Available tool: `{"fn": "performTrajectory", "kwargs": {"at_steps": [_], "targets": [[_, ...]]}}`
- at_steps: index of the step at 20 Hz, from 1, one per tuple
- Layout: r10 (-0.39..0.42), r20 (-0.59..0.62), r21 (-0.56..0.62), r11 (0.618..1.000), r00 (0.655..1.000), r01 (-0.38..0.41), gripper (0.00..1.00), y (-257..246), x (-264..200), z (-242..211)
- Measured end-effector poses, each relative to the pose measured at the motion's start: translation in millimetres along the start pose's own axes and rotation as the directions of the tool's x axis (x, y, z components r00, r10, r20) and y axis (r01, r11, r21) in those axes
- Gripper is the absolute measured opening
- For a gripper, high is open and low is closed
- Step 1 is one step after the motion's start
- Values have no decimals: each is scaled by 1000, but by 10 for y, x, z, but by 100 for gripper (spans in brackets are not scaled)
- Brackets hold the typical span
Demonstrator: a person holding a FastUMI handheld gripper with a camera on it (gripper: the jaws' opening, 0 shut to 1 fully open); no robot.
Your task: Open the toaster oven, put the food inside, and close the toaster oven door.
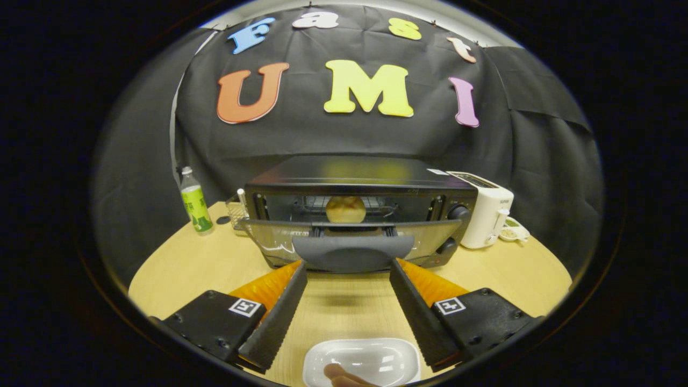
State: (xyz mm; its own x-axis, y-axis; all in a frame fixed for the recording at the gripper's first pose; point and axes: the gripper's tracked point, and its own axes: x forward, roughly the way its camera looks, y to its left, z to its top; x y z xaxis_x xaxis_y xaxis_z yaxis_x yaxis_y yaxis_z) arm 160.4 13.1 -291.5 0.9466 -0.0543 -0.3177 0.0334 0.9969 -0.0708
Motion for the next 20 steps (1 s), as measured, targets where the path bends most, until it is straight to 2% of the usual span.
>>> {"fn": "performTrajectory", "kwargs": {"at_steps": [3, 9, 18, 20], "targets": [[-17, 16, -7, 1000, 1000, 18, 100, -46, 28, 28], [-13, 71, 3, 1000, 997, 13, 100, -95, -220, 202], [9, 193, -21, 1000, 981, -5, 100, -207, -1045, 595], [2, 225, 6, 1000, 974, -3, 100, -250, -1285, 704]]}}
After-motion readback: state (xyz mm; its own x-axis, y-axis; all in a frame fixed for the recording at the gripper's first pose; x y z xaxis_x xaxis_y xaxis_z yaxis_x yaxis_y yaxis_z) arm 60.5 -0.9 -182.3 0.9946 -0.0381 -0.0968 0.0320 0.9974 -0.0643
